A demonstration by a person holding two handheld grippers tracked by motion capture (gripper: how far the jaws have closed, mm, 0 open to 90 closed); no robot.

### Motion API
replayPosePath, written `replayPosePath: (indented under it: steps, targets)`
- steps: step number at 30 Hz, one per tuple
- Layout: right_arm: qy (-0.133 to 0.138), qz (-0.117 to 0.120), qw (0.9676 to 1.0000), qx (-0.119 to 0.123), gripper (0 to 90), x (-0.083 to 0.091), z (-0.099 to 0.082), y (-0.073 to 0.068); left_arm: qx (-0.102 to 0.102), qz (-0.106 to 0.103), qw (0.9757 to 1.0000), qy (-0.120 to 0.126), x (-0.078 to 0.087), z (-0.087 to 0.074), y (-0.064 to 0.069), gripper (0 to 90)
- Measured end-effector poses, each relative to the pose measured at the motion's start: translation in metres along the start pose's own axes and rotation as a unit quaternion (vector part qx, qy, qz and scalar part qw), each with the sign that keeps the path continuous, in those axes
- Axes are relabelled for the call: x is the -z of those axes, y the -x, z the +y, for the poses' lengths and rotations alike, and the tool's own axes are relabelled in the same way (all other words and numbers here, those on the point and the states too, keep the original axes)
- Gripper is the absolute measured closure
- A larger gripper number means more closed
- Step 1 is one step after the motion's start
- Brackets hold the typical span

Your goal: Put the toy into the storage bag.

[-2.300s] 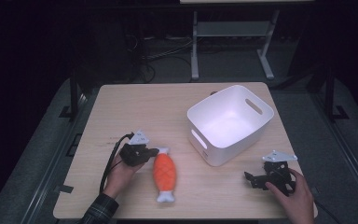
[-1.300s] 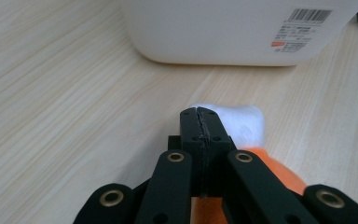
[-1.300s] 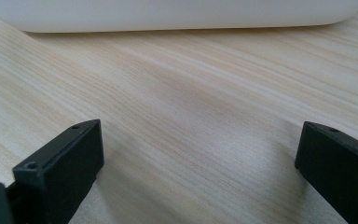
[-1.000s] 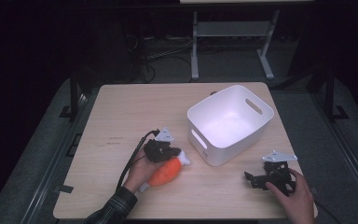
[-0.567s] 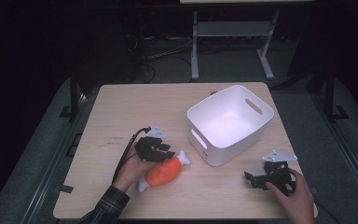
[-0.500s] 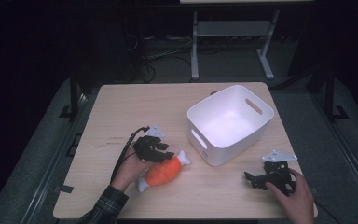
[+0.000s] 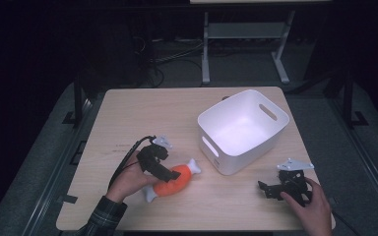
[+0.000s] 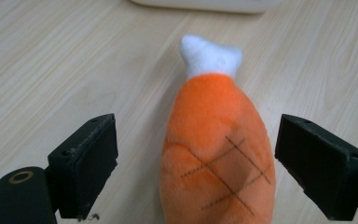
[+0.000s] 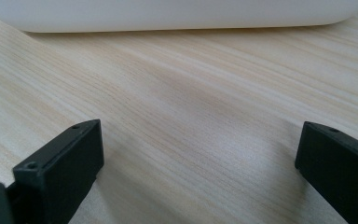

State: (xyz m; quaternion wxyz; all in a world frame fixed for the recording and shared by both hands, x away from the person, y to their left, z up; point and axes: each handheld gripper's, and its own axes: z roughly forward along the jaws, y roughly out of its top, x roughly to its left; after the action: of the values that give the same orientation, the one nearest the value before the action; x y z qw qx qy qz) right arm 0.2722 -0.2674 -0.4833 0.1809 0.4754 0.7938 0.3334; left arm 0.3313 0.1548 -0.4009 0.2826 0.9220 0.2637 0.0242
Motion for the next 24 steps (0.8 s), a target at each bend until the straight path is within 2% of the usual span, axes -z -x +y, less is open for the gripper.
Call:
replayPosePath:
  steps: [4,8,11,24]
  targets:
    - [0.000,0.000,1.0000,0.000,0.6,0.000,0.000,0.000,-0.012,-0.008,0.9998,-0.017,-0.001,-0.003,0.005,12.5]
    - [0.000,0.000,1.0000,0.000,0.6,0.000,0.000,0.000,-0.018,-0.010,0.9996,-0.022,-0.004,-0.007,0.009,12.8]
    - [0.000,0.000,1.0000,0.000,0.6,0.000,0.000,0.000,-0.030,-0.004,0.9991,-0.031,-0.006,-0.009,0.012,12.8]
    - [0.000,0.000,1.0000,0.000,0.6,0.000,0.000,0.000,-0.049,0.006,0.9976,-0.049,-0.018,-0.012,0.020,12.6]
